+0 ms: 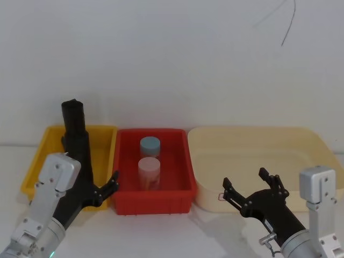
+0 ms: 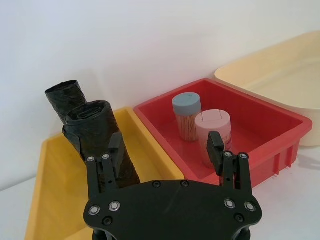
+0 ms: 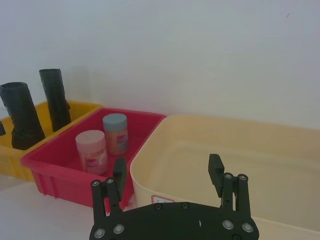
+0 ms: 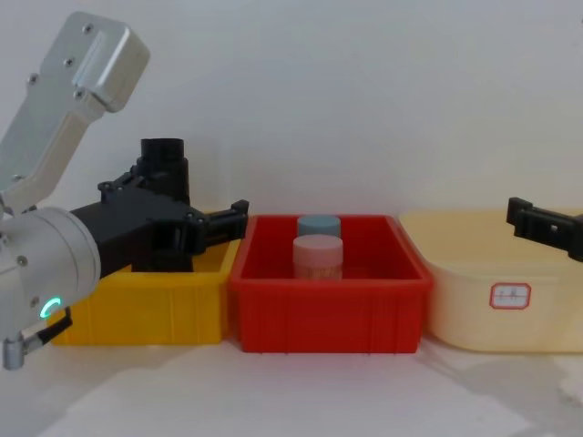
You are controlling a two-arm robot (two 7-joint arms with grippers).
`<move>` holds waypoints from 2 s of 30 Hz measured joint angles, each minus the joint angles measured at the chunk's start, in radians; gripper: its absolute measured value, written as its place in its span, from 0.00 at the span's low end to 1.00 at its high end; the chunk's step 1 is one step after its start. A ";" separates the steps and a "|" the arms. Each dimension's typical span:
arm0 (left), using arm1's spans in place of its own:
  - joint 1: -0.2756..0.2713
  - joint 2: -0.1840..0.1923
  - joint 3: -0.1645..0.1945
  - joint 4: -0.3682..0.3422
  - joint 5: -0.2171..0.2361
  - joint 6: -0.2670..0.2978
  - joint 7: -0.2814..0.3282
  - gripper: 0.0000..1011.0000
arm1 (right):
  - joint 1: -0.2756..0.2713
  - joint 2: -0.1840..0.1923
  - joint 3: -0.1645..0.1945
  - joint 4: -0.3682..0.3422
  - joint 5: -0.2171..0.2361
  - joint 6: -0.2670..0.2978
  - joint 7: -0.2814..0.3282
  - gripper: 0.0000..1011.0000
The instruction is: Pick up the garbage bag with the one hand and transfer it to the other hand.
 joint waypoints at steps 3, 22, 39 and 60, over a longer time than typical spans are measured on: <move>0.000 0.000 0.000 0.000 0.000 0.000 0.000 0.99 | 0.000 0.000 0.000 0.000 0.000 0.000 0.000 0.99; 0.000 0.000 0.000 0.000 0.000 0.000 0.000 0.99 | 0.000 0.000 0.000 0.000 0.000 0.000 0.000 0.99; 0.000 0.000 0.000 0.000 0.000 0.000 0.000 0.99 | 0.000 0.000 0.000 0.000 0.000 0.000 0.000 0.99; 0.019 0.046 -0.046 -0.014 -0.024 -0.020 -0.044 0.99 | 0.000 0.000 0.000 0.000 0.000 0.000 0.000 0.99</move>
